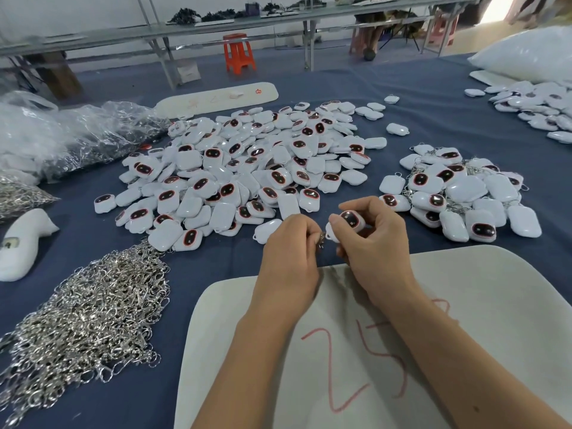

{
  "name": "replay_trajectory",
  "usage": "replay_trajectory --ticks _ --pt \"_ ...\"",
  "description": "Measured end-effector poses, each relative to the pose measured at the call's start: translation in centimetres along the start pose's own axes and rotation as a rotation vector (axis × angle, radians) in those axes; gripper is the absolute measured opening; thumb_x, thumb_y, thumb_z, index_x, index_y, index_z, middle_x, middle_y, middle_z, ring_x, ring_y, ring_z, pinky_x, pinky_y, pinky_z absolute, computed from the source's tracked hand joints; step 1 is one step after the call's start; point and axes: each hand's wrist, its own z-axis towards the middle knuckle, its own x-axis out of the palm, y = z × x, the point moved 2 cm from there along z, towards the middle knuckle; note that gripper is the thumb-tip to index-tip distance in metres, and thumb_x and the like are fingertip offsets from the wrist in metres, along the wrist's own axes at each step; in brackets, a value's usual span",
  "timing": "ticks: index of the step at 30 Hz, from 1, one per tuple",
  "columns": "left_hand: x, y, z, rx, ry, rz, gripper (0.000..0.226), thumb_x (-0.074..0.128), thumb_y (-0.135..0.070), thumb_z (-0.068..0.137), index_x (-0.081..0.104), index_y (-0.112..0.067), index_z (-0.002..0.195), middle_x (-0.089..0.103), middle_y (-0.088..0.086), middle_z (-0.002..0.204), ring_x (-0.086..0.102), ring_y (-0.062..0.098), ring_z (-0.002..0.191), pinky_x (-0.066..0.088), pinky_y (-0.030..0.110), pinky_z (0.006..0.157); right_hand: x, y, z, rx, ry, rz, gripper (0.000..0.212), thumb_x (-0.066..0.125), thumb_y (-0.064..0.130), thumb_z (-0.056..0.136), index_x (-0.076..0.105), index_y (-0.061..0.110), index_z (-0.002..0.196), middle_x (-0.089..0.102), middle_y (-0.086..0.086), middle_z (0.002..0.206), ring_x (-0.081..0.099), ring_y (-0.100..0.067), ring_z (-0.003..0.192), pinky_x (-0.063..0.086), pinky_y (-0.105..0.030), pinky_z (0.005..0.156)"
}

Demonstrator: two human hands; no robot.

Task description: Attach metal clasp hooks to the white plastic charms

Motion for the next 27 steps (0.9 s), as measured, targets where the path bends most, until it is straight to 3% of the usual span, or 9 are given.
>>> replay_trajectory --ticks 3,7,15,21,25,27 --pt "0.1 -0.3 -0.2 0.027 0.038 0.003 0.02 0.05 0.003 0.095 0.055 -0.013 0.085 0.06 0.001 0.084 0.056 0.024 0.081 0.046 0.046 0.074 -0.1 0.2 0.0 -0.001 -0.049 0.011 0.011 0.077 0.021 0.092 0.067 0.023 0.096 0.067 0.005 0.075 0.065 -0.017 0.052 0.057 -0.036 0.059" --pt "0.3 -0.3 -0.2 0.019 0.074 0.015 0.02 0.05 0.001 0.096 0.054 -0.015 0.086 0.059 0.001 0.085 0.055 0.024 0.081 0.047 0.048 0.073 -0.1 0.3 -0.1 -0.006 -0.035 -0.007 0.012 0.079 0.02 0.091 0.068 0.023 0.095 0.068 0.003 0.076 0.067 -0.019 0.055 0.054 -0.026 0.056" --pt "0.6 -0.3 -0.4 -0.008 0.036 0.041 0.02 0.049 0.0 0.094 0.053 -0.016 0.083 0.058 -0.002 0.084 0.053 0.02 0.08 0.046 0.044 0.072 0.0 0.5 -0.2 -0.006 -0.042 -0.015 0.014 0.08 0.018 0.089 0.068 0.023 0.094 0.068 0.006 0.074 0.065 -0.016 0.053 0.052 -0.022 0.053" --pt "1.1 -0.4 -0.6 -0.103 -0.011 0.087 0.023 0.048 0.001 0.09 0.051 -0.019 0.08 0.058 -0.004 0.085 0.053 0.021 0.079 0.048 0.047 0.072 0.1 0.7 -0.6 -0.054 -0.059 -0.08 0.015 0.079 0.018 0.089 0.067 0.023 0.096 0.067 0.008 0.073 0.067 -0.016 0.061 0.057 -0.032 0.062" --pt "1.3 -0.9 -0.5 -0.155 -0.013 0.193 0.025 0.051 0.0 0.09 0.049 -0.024 0.08 0.058 -0.002 0.087 0.052 0.022 0.08 0.045 0.042 0.075 0.4 1.4 -0.9 -0.161 -0.085 -0.183 0.018 0.08 0.013 0.088 0.067 0.019 0.098 0.067 0.011 0.077 0.065 -0.005 0.07 0.048 -0.01 0.065" --pt "1.3 -1.0 -0.5 -0.173 0.002 0.243 0.029 0.052 0.001 0.088 0.046 -0.025 0.079 0.057 -0.002 0.089 0.052 0.022 0.081 0.044 0.038 0.074 0.6 1.7 -1.1 -0.195 -0.079 -0.204 0.02 0.081 0.01 0.087 0.066 0.019 0.099 0.067 0.012 0.078 0.064 -0.005 0.072 0.048 -0.009 0.065"
